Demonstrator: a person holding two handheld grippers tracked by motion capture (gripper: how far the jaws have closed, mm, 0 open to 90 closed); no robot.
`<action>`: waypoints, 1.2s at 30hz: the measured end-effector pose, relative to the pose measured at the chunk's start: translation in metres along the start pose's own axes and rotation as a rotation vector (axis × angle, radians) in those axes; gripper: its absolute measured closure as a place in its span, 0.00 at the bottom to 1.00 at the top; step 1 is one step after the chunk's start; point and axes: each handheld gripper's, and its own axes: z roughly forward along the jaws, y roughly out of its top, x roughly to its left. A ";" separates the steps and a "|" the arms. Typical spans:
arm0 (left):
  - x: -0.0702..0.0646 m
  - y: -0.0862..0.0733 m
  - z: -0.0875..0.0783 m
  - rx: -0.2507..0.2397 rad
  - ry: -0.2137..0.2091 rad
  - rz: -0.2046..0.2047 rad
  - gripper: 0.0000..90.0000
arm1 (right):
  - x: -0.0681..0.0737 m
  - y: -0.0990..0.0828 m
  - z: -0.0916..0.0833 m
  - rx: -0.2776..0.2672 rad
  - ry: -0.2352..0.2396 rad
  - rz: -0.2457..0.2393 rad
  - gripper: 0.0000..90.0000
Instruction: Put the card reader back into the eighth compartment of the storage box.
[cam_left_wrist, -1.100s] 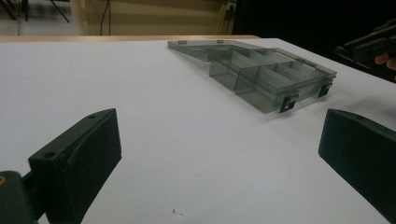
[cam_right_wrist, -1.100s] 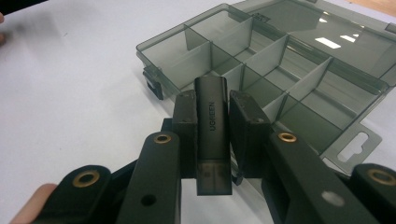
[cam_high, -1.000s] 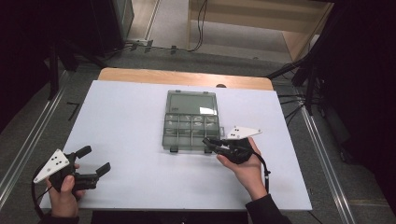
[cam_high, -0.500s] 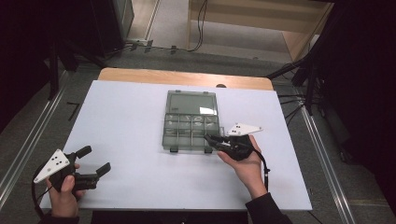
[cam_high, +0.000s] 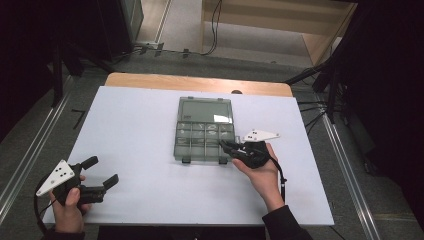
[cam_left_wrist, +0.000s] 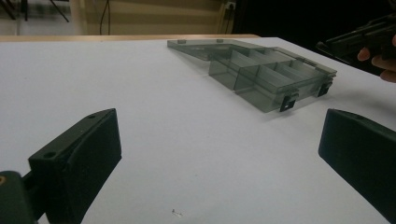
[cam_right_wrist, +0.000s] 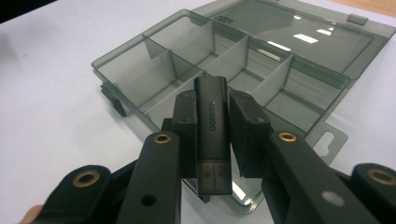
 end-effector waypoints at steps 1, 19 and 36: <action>0.000 0.000 0.000 0.000 0.000 0.000 0.00 | -0.001 0.000 0.001 0.002 -0.006 0.004 0.80; 0.000 0.000 0.000 0.001 0.000 0.001 0.00 | -0.011 -0.008 0.018 0.013 -0.060 0.054 0.80; -0.001 0.001 0.001 0.003 -0.001 0.006 0.00 | -0.020 -0.006 0.004 -0.104 -0.025 0.143 0.12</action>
